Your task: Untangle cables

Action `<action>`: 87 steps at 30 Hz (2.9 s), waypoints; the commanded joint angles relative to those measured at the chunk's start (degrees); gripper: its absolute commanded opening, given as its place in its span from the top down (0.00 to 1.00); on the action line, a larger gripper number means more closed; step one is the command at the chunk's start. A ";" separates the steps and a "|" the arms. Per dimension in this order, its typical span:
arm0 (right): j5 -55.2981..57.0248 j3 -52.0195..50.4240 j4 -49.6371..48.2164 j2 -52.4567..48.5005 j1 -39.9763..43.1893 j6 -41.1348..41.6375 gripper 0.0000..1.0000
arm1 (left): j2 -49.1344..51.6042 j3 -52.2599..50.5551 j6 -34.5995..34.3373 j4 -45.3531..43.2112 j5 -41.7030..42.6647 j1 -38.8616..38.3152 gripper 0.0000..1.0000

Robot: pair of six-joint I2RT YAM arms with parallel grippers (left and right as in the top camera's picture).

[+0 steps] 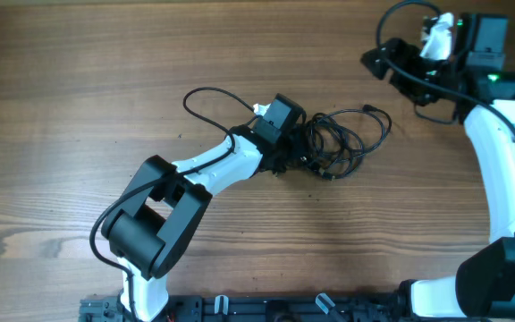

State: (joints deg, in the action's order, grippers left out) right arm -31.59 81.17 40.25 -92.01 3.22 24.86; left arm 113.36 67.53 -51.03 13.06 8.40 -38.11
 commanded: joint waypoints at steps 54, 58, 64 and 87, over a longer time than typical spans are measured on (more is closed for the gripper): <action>2.71 0.83 -1.66 0.50 -4.72 -0.92 0.06 | 0.90 -0.76 -0.68 -1.68 -0.55 -0.42 0.29; 2.71 0.85 -1.57 0.50 -4.72 -0.94 0.06 | 0.90 -0.76 -0.66 -1.66 -0.57 -0.39 0.26; 2.45 0.85 -1.62 0.50 -4.72 -2.21 0.06 | 0.90 -0.76 -0.61 -3.78 -0.55 0.22 0.12; 2.82 1.38 -2.89 0.50 0.98 -2.45 0.06 | 3.76 -0.76 2.56 -14.23 0.31 0.96 0.25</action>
State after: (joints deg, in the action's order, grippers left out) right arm -29.50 81.17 37.63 -92.01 4.38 23.07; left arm 114.89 67.35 -49.63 -0.27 10.33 -35.29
